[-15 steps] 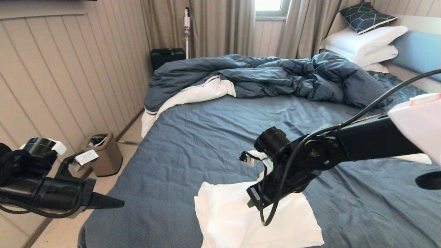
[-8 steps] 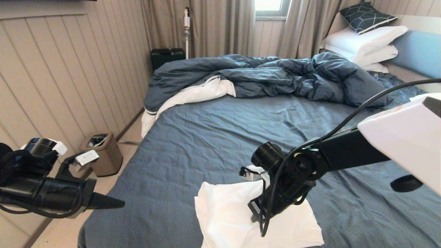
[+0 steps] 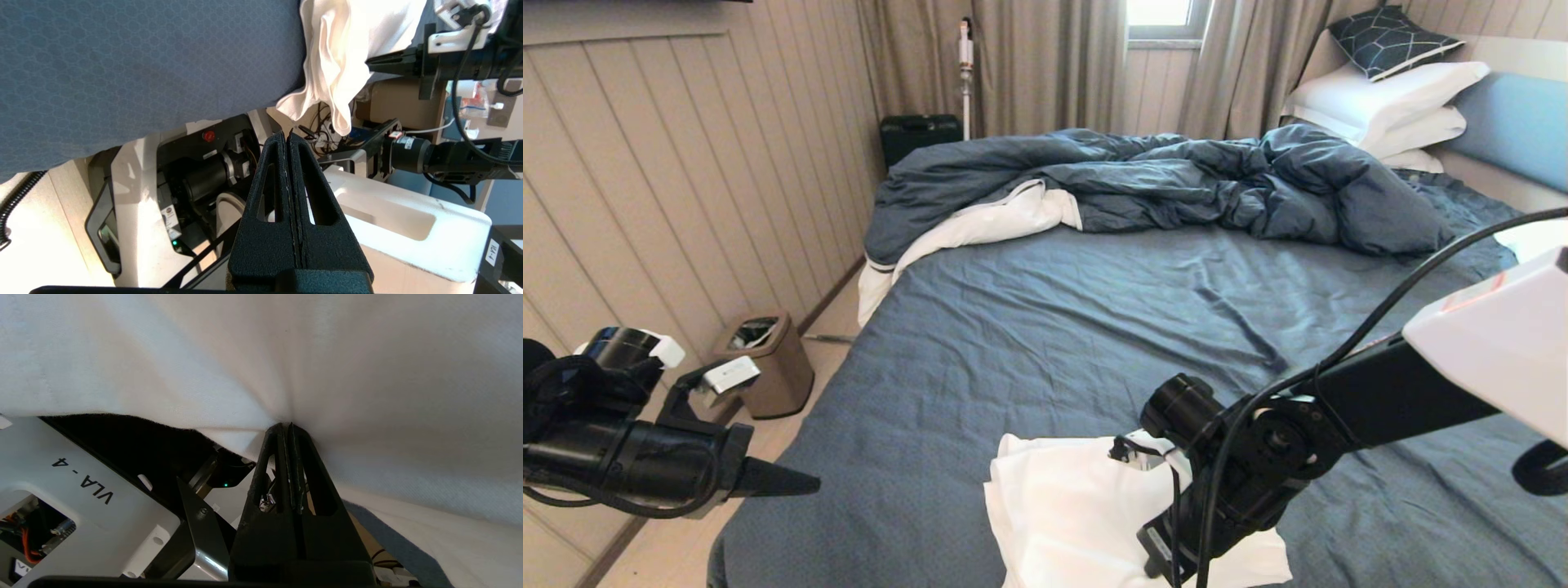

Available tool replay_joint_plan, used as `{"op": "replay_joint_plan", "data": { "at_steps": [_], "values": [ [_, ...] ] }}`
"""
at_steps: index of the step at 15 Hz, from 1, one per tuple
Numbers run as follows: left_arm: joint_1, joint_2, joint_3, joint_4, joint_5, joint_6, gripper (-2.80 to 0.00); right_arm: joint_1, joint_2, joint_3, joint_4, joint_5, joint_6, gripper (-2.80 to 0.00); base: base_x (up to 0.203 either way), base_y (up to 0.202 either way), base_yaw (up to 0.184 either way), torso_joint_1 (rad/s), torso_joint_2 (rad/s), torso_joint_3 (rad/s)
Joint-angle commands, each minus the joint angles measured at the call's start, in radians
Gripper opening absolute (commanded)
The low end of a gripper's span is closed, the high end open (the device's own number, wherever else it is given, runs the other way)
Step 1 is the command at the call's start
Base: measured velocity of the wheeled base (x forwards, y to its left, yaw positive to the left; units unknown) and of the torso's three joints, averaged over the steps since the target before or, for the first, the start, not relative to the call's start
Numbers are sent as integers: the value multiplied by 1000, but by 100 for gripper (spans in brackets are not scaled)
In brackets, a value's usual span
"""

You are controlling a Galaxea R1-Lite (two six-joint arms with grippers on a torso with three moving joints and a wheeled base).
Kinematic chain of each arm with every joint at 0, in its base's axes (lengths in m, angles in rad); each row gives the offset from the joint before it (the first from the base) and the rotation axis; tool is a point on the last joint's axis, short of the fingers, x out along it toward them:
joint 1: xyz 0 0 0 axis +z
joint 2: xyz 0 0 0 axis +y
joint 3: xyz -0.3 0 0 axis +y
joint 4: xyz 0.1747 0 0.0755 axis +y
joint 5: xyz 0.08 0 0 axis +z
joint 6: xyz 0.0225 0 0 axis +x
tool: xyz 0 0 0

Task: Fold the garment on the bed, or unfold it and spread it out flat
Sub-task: Unford the white T-shirt

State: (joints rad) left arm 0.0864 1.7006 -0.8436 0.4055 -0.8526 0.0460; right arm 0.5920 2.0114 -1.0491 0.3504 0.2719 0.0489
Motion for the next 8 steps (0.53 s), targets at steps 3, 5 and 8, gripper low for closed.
{"op": "replay_joint_plan", "data": {
  "at_steps": [3,5,8],
  "values": [
    [0,1,1,3,-4,0,-280,1,-22,-31,2,2,1,-280,0,0,0,0,0,0],
    [0,2,0,3,-5,0,-280,2,-25,-41,4,2,2,-280,0,0,0,0,0,0],
    [0,2,0,1,-5,0,-280,59,-28,-162,10,4,7,-280,0,0,0,0,0,0]
  ]
}}
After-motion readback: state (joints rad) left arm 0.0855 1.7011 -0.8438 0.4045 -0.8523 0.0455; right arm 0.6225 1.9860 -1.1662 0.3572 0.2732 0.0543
